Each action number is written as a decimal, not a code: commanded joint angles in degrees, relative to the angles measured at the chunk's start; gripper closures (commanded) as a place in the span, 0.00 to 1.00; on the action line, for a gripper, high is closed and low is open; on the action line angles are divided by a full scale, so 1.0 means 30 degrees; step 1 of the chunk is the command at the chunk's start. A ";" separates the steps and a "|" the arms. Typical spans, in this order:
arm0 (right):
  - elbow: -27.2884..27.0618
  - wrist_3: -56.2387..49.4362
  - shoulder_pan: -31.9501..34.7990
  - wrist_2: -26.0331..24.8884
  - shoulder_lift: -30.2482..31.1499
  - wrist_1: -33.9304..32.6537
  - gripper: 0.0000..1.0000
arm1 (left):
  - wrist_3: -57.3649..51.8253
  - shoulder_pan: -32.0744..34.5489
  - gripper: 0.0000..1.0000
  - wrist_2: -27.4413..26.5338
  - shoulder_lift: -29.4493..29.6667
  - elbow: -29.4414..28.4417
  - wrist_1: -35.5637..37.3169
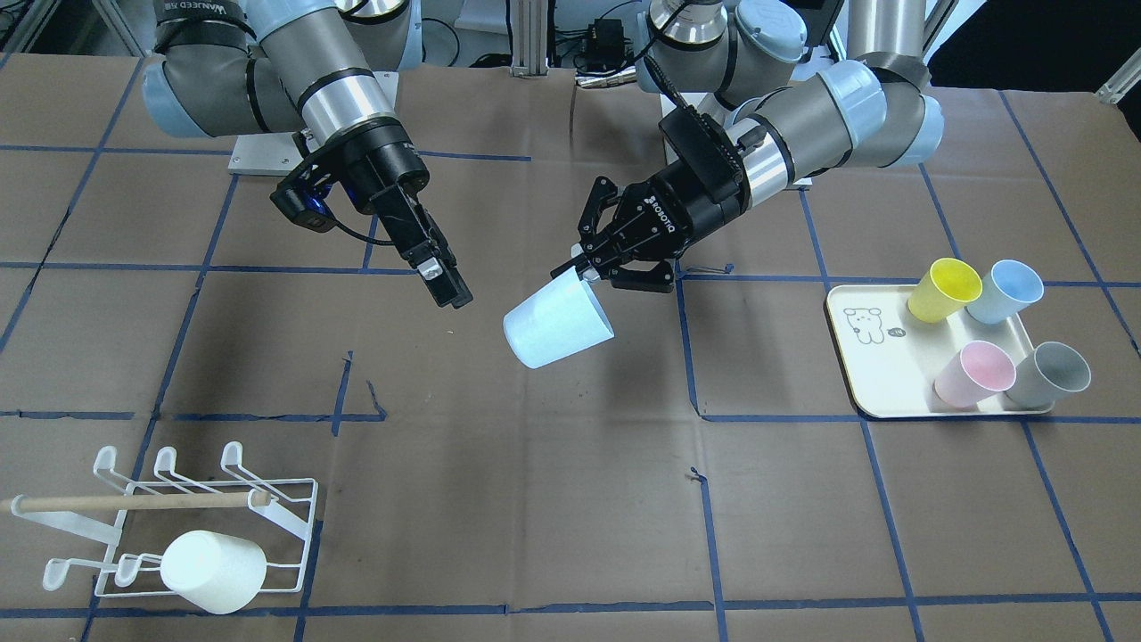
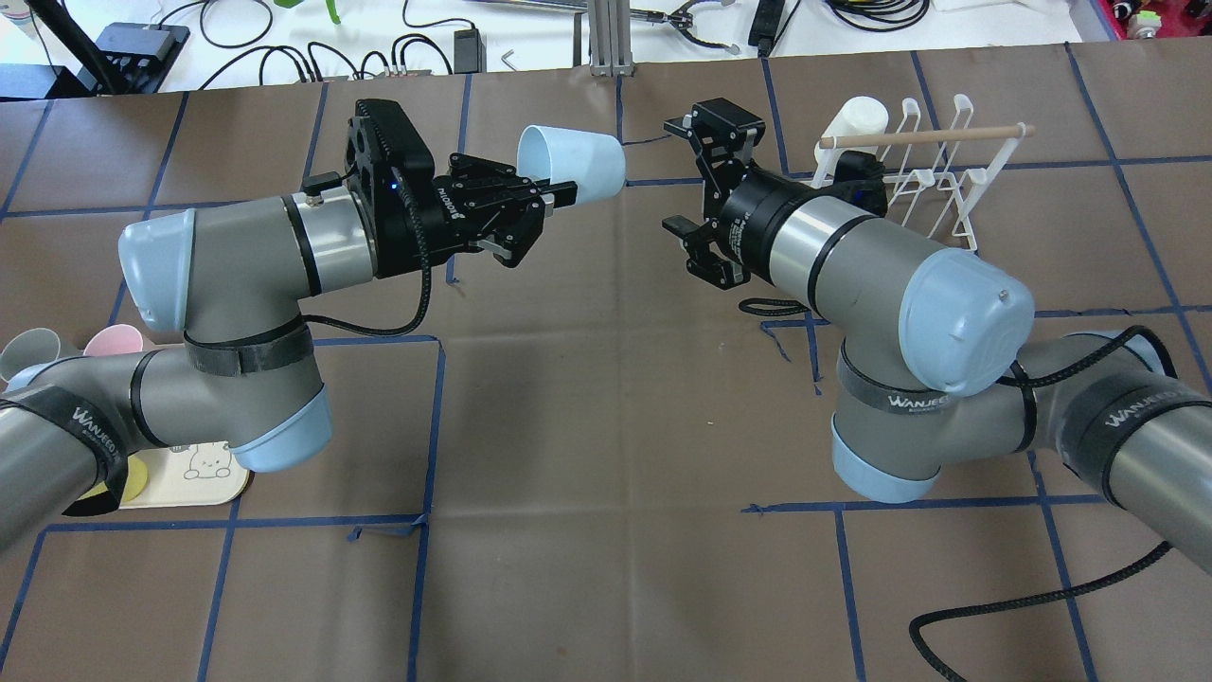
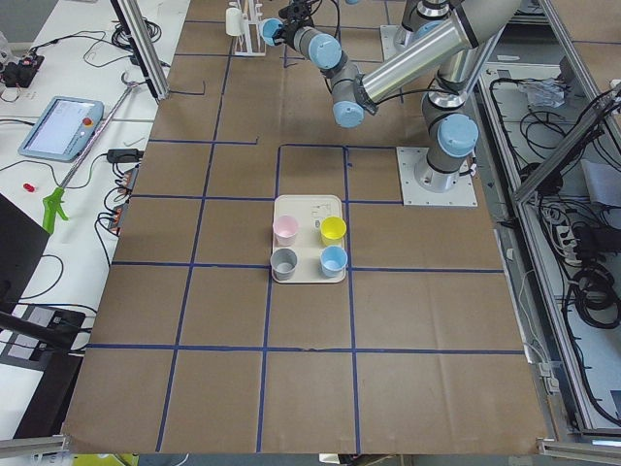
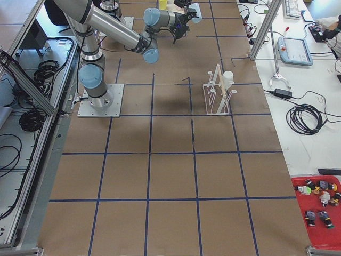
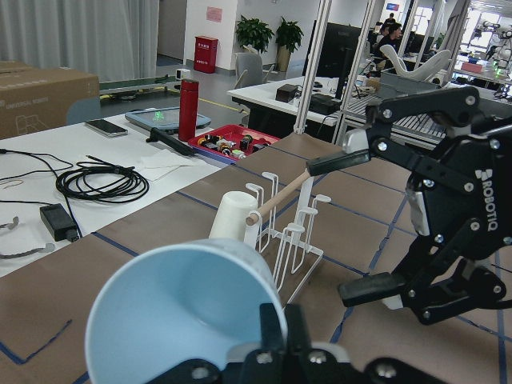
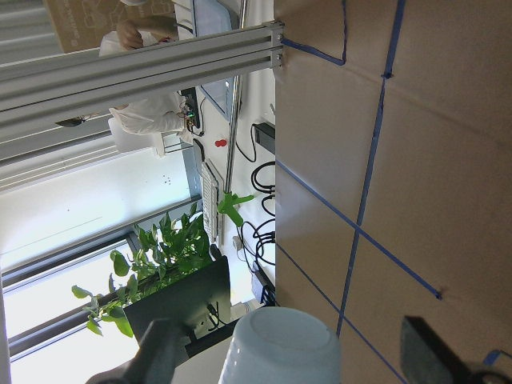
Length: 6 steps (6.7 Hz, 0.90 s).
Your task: Transfer IKEA cup to right arm and place on rack
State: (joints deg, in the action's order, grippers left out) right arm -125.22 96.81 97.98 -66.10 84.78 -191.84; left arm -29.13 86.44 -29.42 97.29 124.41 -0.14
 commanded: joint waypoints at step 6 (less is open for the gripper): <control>0.3383 0.1597 0.1530 -0.0552 -0.1975 0.3478 0.02 | 0.0101 0.0337 0.96 -0.0299 -0.0058 0.0102 0.0136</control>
State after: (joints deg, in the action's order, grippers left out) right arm -117.14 101.53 102.23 -67.08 80.38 -181.49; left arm -28.96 87.41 -30.31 97.18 124.72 0.26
